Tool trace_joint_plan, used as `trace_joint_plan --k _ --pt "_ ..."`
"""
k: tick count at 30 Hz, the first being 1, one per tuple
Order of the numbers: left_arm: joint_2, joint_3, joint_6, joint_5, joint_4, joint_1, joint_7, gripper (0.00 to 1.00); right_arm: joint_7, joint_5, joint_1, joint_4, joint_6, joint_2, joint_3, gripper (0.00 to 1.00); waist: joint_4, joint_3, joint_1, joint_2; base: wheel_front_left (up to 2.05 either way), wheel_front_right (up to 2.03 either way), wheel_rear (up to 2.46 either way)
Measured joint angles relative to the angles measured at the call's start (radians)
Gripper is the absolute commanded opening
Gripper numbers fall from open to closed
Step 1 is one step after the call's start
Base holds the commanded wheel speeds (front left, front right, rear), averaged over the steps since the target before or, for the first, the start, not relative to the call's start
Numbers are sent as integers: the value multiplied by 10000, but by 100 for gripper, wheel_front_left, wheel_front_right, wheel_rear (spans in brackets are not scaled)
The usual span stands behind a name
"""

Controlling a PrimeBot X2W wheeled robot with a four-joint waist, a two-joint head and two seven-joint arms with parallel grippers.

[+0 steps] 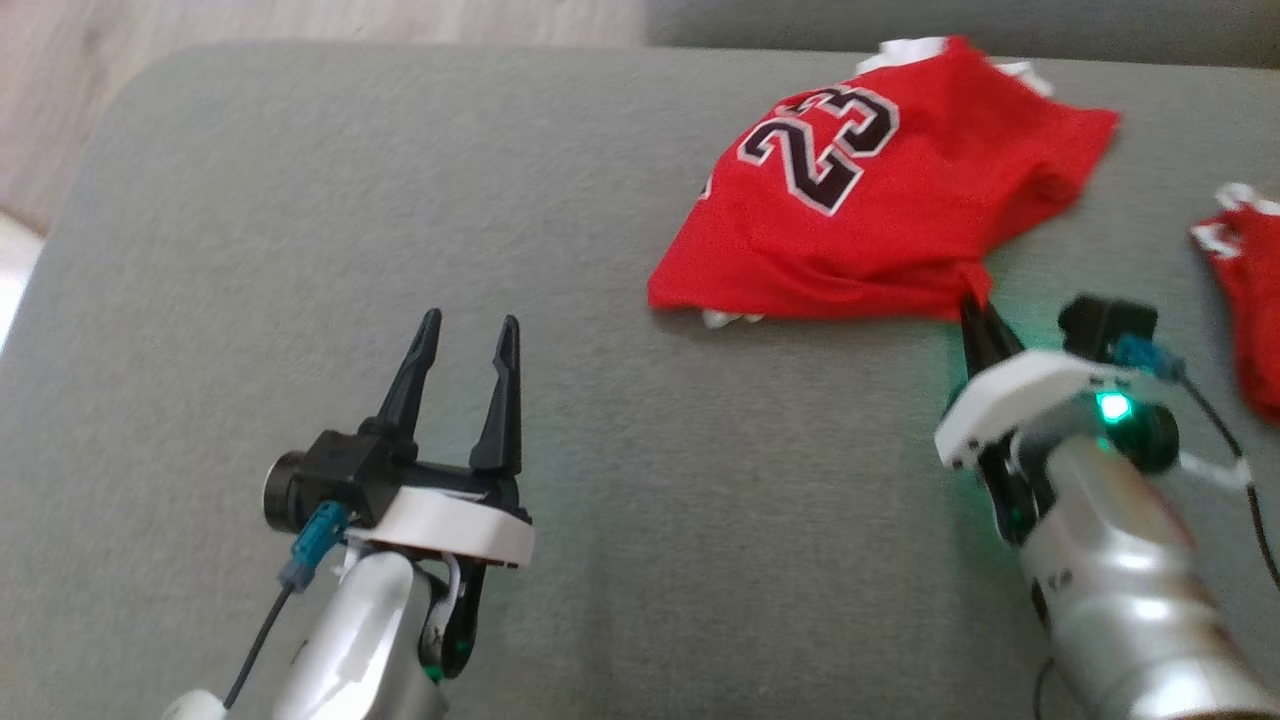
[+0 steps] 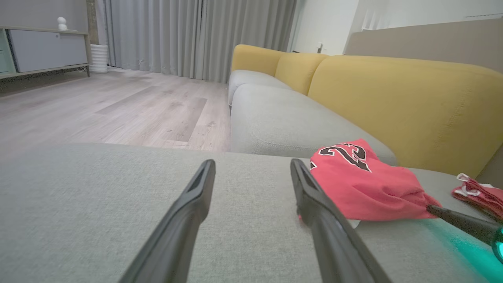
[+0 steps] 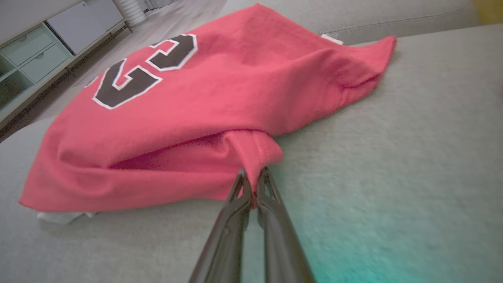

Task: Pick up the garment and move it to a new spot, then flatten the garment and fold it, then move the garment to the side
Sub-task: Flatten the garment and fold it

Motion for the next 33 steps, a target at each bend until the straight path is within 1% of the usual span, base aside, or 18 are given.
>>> trace_joint_plan --k 3,6,9,11,15,19,20,21,24,26,30,33 --pt "0 130 -6 54 -6 103 0 100 -4 0 554 -182 0 -127 -71 0 -371 -249 0 0 0 0 0" --pt "0 230 -6 86 -38 342 0 100 56 -21 1065 -489 0 -426 -351 0 -739 -491 0 0 0 0 0" --pt "4 313 -6 86 -67 531 0 100 142 -238 1441 -922 0 -802 -899 0 -1095 -699 -1 0 0 0 0" --pt "2 324 -6 86 -117 595 0 100 290 -412 1681 -1296 0 -926 -1356 0 -1305 -815 -1 0 0 0 0" --pt "2 337 2 86 -174 601 0 100 637 -1047 2286 -2169 0 -861 -2487 0 -1608 -1018 -1 0 0 0 0" --pt "2 343 0 88 -196 625 0 100 1250 -1916 2999 -3219 0 -460 -3409 0 -1766 -1126 -1 0 0 0 0" --pt "2 343 0 94 -198 627 0 100 1398 -2134 3173 -3521 0 -309 -3553 10 -1783 -1135 -1 0 0 0 0" --pt "2 343 -2 123 -199 627 0 100 1473 -2355 3334 -3845 0 -174 -3680 100 -1787 -1131 -1 0 0 0 0" --pt "2 343 -10 174 -201 627 0 100 1588 -2736 3626 -4911 0 98 -3739 100 -1766 -1110 0 0 0 0 0" --pt "4 351 -12 174 -203 627 0 100 1572 -2671 3706 -5636 0 107 -3373 100 -1743 -1092 0 0 0 0 0" --pt "4 370 -27 221 -203 626 0 100 1055 -1452 3960 -6788 0 119 -1555 100 -1677 -1069 0 0 0 0 0" --pt "4 391 -71 267 -203 626 0 100 673 -846 4402 -7451 0 150 -372 100 -1620 -1071 0 0 0 0 0"
